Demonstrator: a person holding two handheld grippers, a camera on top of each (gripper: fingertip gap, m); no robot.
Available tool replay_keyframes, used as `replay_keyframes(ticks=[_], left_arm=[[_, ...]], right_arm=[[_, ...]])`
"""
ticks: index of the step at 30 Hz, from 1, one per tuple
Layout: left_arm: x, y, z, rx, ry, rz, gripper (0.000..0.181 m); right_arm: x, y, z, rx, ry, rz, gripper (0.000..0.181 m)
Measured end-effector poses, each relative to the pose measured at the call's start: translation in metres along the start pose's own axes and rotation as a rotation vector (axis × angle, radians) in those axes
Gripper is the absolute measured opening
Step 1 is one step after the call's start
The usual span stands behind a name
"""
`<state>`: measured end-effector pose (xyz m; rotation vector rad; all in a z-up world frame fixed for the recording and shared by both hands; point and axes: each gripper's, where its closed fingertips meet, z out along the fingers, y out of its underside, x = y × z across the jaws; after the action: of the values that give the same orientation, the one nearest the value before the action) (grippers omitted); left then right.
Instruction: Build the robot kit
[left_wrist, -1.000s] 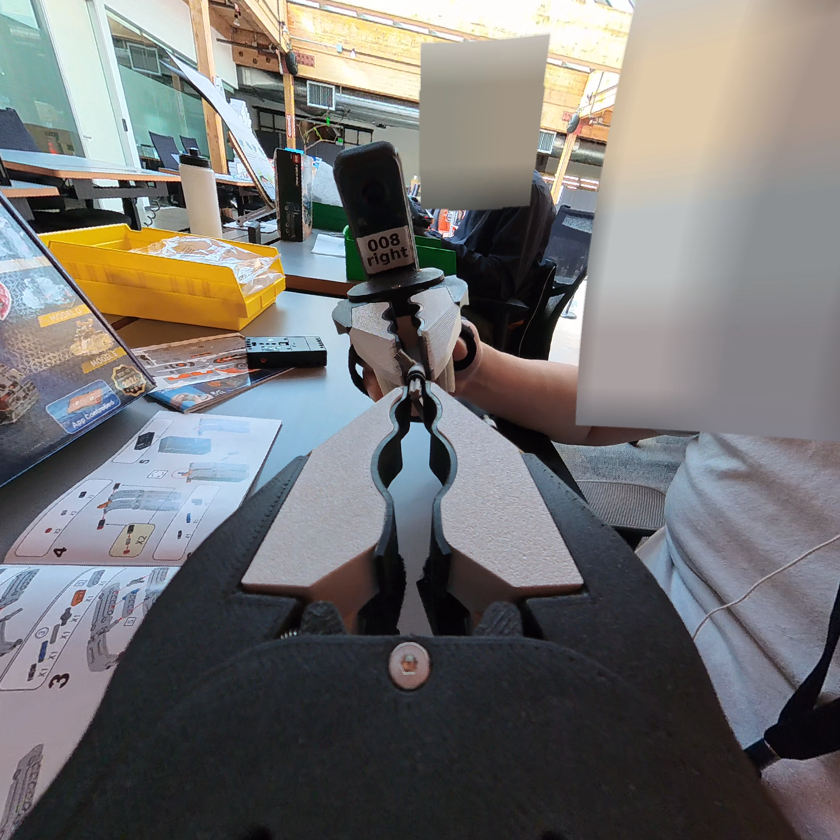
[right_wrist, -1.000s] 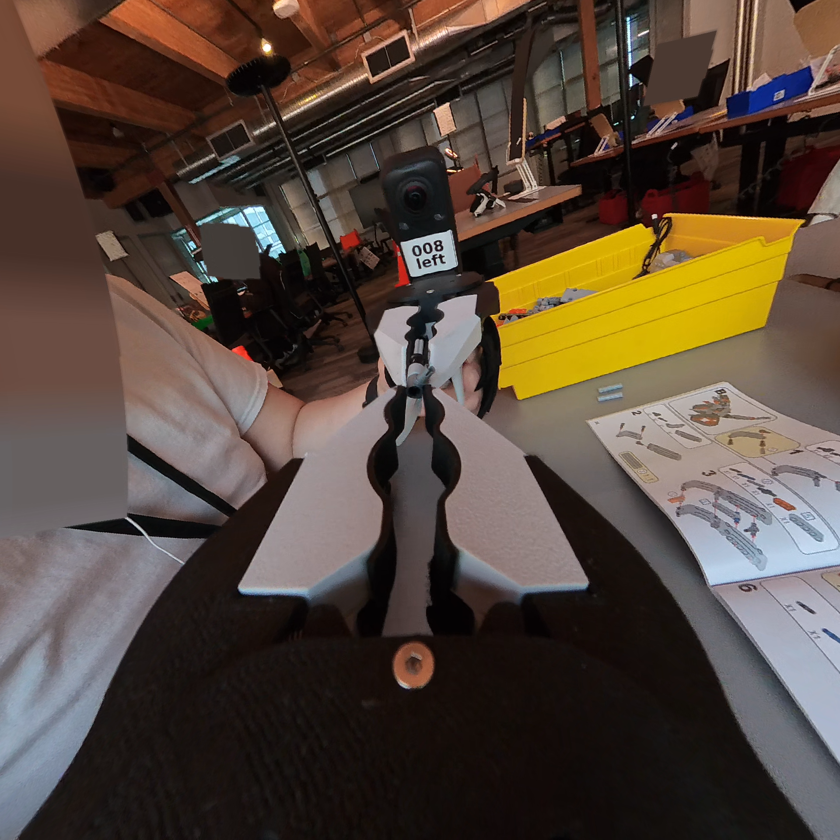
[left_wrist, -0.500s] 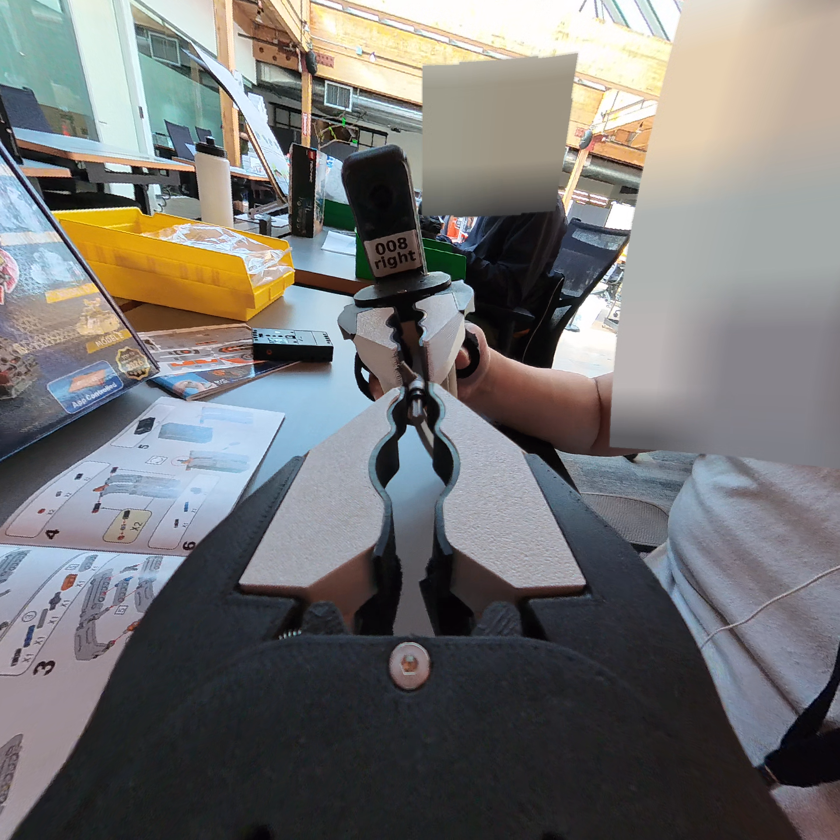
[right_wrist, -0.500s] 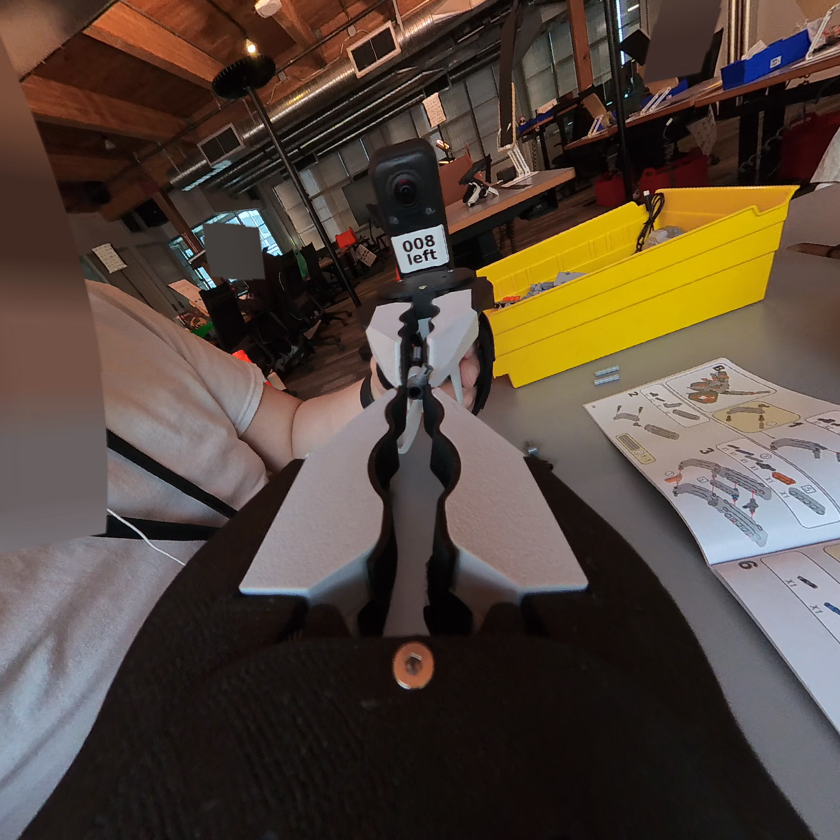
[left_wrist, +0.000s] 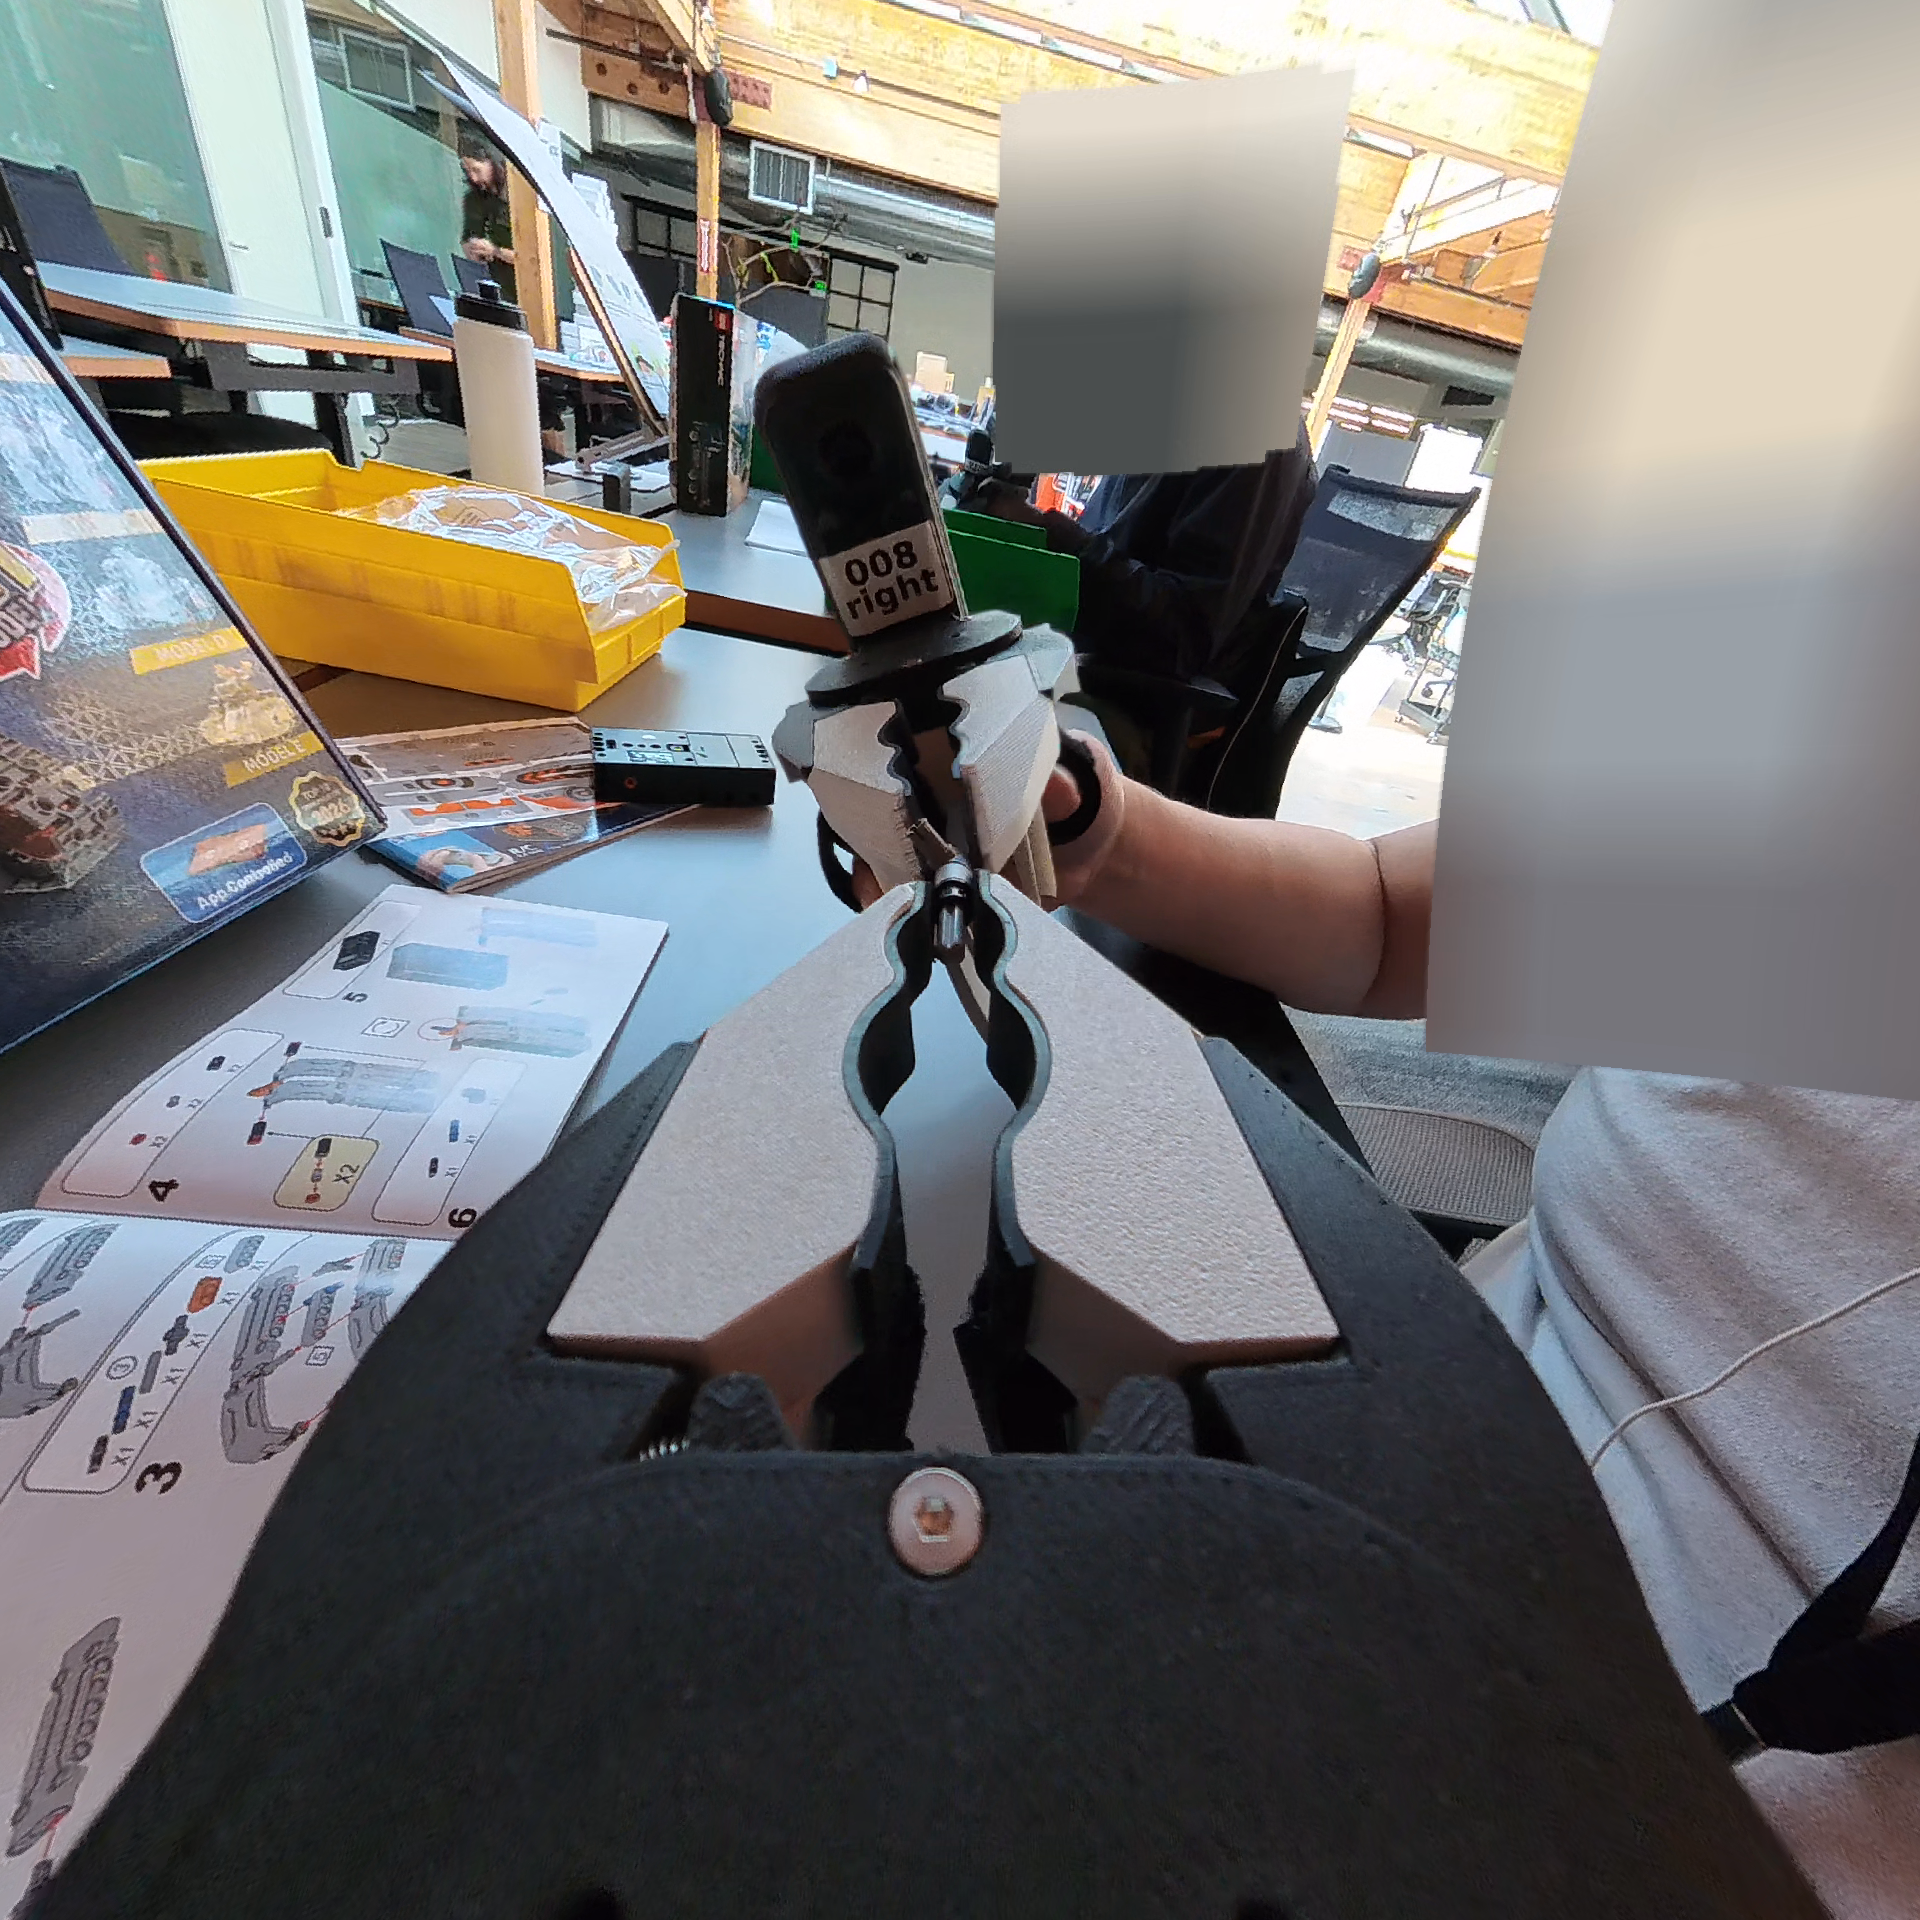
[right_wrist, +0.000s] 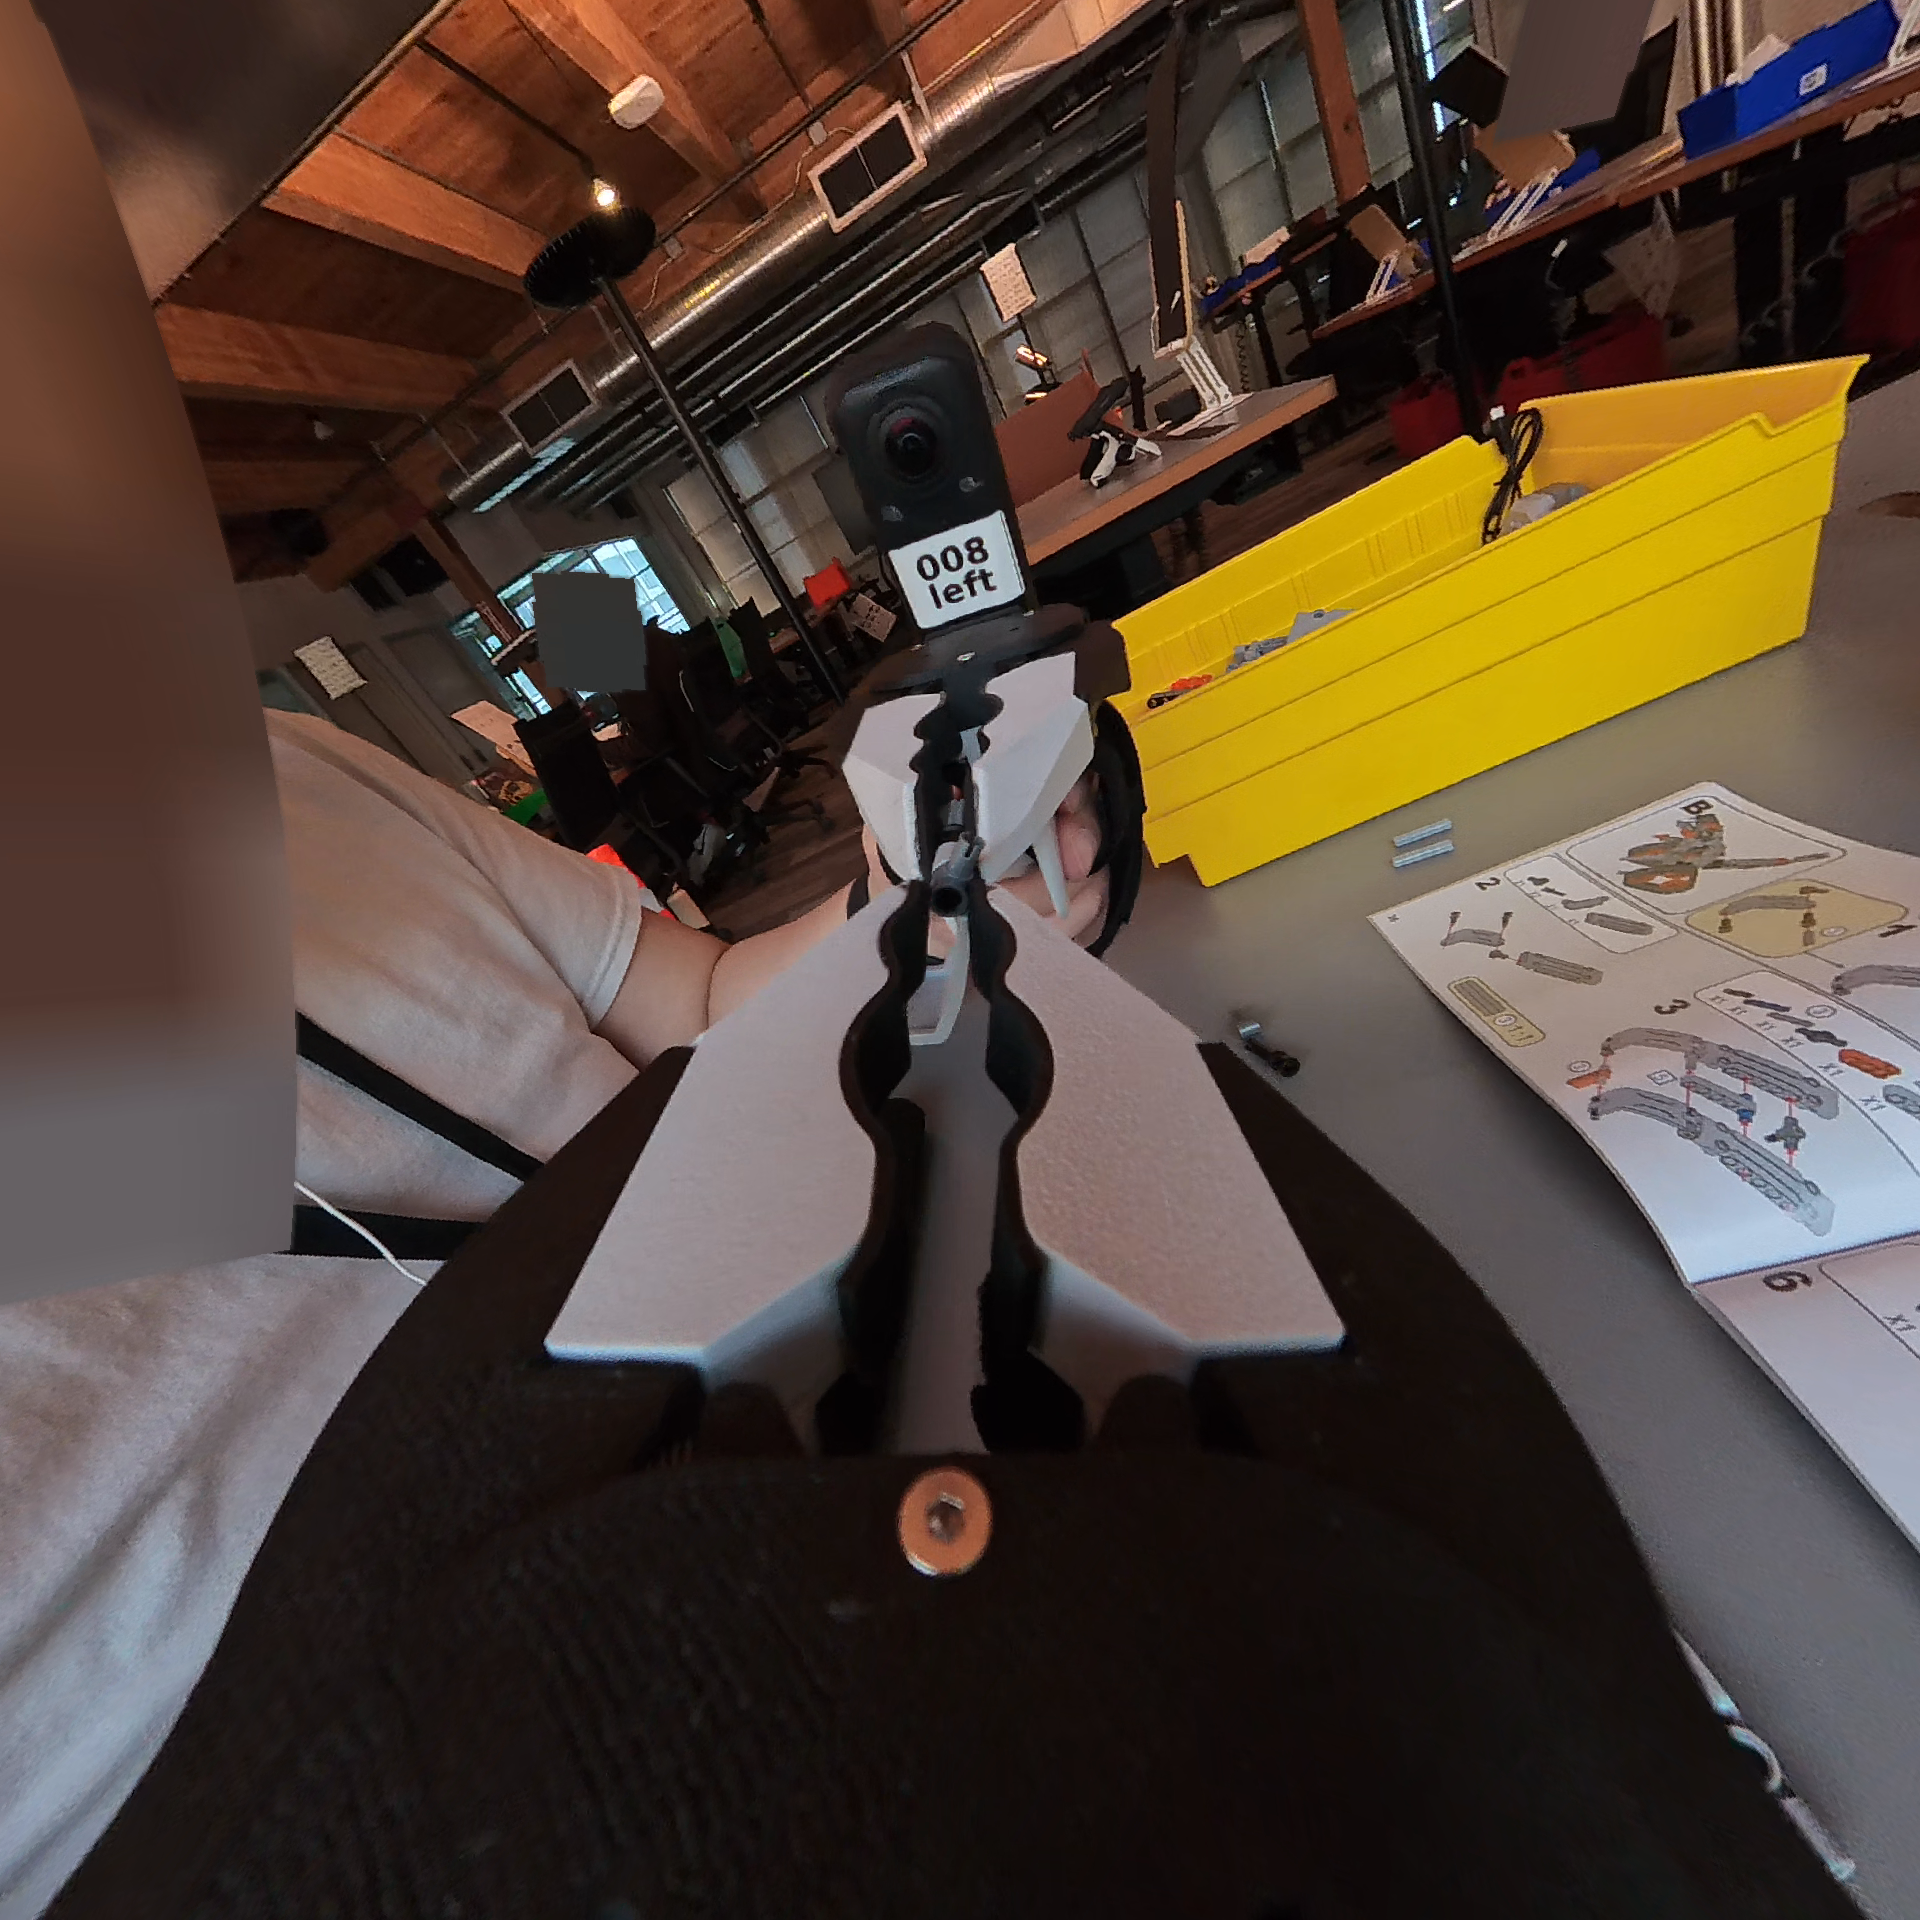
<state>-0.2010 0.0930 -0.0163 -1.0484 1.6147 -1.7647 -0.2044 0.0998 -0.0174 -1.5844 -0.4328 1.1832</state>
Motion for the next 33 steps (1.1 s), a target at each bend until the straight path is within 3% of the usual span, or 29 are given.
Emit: replay_keyframes(ticks=[23,26,28,33], left_arm=[[-0.013,0.017,0.002,-0.098,-0.084,0.02,0.005],[-0.011,0.008,0.004,-0.031,-0.07,0.021,0.005],[-0.006,-0.001,0.004,0.032,-0.038,-0.002,0.004],[-0.004,-0.002,0.004,0.043,-0.043,0.027,0.004]], right_arm=[[0.017,0.011,0.0,-0.061,0.107,-0.02,0.006],[0.012,0.003,-0.004,-0.051,0.068,-0.066,0.009],[0.018,0.0,-0.009,-0.046,0.118,-0.129,0.041],[0.012,0.015,0.0,-0.097,0.026,-0.047,0.028]])
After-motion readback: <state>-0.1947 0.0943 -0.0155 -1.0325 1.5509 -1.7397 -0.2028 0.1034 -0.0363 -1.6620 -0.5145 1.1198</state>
